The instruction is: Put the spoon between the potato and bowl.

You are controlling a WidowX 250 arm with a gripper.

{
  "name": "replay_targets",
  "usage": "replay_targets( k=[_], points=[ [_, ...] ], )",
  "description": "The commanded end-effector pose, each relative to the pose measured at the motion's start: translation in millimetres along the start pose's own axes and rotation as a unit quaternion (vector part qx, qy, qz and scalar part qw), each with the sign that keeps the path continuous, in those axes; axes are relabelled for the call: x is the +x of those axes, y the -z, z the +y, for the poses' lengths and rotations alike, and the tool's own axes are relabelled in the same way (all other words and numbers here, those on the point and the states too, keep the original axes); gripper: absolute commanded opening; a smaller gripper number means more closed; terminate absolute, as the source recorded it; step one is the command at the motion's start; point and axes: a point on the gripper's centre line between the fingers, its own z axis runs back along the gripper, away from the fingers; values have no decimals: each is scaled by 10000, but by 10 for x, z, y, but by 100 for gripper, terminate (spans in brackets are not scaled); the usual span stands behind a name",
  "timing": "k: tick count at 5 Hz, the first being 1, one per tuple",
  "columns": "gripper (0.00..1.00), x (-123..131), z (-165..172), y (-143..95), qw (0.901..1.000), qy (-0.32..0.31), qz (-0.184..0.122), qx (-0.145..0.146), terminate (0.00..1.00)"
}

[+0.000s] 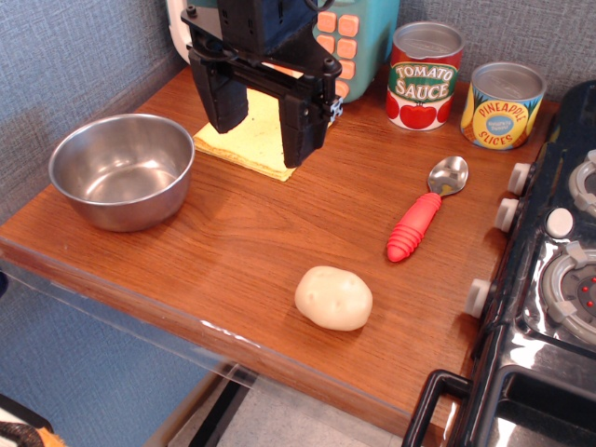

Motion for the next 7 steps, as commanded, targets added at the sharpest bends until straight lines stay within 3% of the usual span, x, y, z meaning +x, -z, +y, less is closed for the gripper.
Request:
replay_targets(
  k=[1,2,3,5,7],
  points=[
    [100,0,0,0,10000,0,0,0,0],
    [100,158,-215,63,9985,-236,-69,483,0],
    [100,361,-366,242,9961,-819,102,326,0],
    [100,859,-582,747,9852,-1704,73,168,0],
    [100,1198,-636,1215,9905,-1372,31,31,0]
  ],
)
